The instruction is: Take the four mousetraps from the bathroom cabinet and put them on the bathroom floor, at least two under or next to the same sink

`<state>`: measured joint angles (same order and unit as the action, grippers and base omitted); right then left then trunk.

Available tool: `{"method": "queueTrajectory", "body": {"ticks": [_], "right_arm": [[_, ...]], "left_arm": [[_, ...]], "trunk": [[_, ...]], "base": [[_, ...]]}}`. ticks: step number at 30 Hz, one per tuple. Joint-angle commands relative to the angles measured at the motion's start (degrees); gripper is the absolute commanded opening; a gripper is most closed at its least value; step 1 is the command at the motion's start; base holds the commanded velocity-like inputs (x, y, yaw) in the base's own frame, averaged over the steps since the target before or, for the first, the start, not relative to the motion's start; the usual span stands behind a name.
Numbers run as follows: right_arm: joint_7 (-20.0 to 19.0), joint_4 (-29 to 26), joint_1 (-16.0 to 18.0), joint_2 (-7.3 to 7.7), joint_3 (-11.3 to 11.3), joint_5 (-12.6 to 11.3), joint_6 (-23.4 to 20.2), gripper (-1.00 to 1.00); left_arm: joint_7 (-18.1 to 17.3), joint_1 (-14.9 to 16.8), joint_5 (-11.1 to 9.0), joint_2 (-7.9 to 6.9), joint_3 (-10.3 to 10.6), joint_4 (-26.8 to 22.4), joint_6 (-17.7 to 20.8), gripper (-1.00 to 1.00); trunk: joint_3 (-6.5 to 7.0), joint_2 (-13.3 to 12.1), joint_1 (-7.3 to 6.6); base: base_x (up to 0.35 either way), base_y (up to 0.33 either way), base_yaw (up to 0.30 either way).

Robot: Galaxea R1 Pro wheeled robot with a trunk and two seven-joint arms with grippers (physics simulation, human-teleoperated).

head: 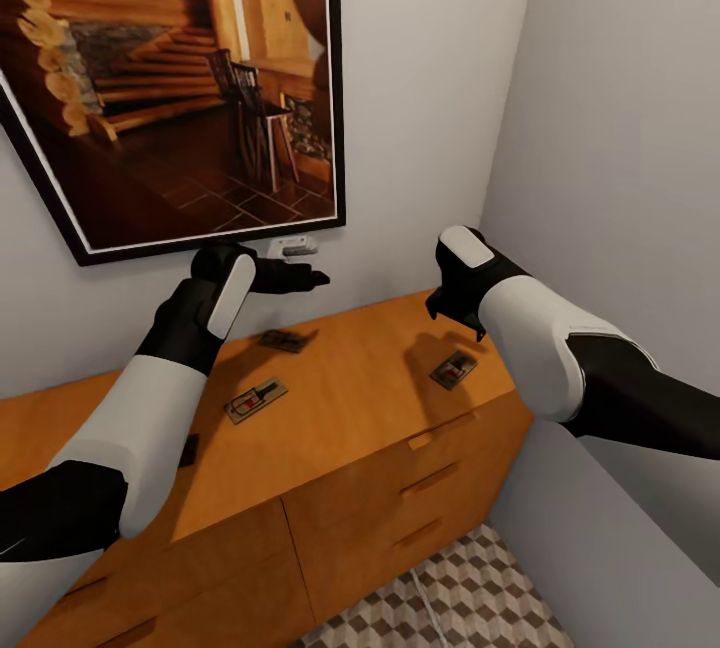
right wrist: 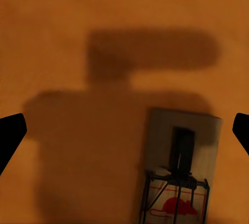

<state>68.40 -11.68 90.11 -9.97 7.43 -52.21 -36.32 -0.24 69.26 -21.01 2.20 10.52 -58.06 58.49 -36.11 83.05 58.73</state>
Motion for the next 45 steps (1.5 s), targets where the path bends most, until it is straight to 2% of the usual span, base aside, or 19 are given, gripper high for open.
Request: {"method": "queueTrajectory", "body": {"ticks": [1,20,32,45], "right_arm": [[0.2,-0.1,0.0,-0.02,0.3,0.1,-0.6,1.00],[-0.9,0.0,-0.9,-0.02,0.2,0.2,-0.3,1.00],[-0.8,-0.2,-4.0,-0.02,0.1,0.5,6.7,1.00],[-0.7,-0.2,-4.6,0.32,0.1,0.7,8.3,1.00]], "left_arm": [[0.0,0.0,0.0,0.00,0.0,-0.1,0.2,1.00],[0.0,0.0,0.0,0.11,0.2,0.0,0.2,1.00],[0.0,0.0,0.0,0.26,0.2,0.0,0.1,1.00],[0.0,0.0,0.0,0.41,0.2,0.1,0.1,1.00]], "trunk": [[-0.06,0.0,0.00],[-0.06,0.0,0.00],[-0.06,0.0,0.00],[-0.06,0.0,0.00]], "base": [[0.000,0.000,0.000],[0.000,0.000,0.000],[0.000,0.000,0.000],[-0.044,0.009,0.000]]}}
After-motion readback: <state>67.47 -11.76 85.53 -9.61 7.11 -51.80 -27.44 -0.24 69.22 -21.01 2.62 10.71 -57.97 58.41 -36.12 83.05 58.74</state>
